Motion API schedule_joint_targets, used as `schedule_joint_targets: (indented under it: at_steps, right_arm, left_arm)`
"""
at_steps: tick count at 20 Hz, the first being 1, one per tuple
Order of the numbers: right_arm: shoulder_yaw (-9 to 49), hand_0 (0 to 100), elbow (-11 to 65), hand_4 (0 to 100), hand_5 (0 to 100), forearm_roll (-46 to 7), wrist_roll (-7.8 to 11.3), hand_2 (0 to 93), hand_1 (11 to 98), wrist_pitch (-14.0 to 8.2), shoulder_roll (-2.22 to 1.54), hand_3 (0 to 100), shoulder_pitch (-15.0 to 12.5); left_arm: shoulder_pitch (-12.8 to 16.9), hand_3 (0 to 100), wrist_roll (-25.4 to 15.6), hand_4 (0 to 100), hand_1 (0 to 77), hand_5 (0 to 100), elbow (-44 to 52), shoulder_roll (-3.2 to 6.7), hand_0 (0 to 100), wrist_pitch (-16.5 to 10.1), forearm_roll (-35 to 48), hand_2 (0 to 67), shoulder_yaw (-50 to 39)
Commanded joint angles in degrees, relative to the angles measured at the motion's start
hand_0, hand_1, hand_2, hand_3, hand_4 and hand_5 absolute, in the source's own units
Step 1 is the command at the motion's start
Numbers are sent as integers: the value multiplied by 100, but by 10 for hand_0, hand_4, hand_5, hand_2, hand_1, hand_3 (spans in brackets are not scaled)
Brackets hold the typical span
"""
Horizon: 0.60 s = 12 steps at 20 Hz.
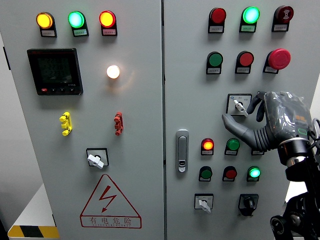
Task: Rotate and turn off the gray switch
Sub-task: 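Close the right hand fingers on the gray switch knob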
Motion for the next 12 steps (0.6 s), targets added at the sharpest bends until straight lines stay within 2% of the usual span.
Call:
schedule_joint_targets:
  at_steps: [1, 3, 4, 12]
  right_arm:
    - [-20, 0, -13, 989, 1000, -1, -31, 664, 293, -1, 1, 857, 4]
    - [-20, 0, -39, 989, 1000, -19, -40, 667, 297, -1, -8, 859, 13]
    - [-20, 0, -57, 988, 1000, -28, -40, 668, 297, -1, 1, 861, 48]
    - [-47, 0, -101, 989, 1000, -28, -49, 674, 285, -1, 1, 868, 110]
  left_arm:
    - [0, 183, 0, 95, 0, 118, 0, -3, 0, 0, 6, 132, 0]
    - [0, 183, 0, 95, 0, 118, 0, -3, 0, 0, 6, 132, 0]
    - [0, 183, 0, 96, 0, 118, 0, -3, 0, 0, 6, 132, 0]
    - [0, 183, 0, 96, 0, 118, 0, -3, 0, 0, 6, 132, 0]
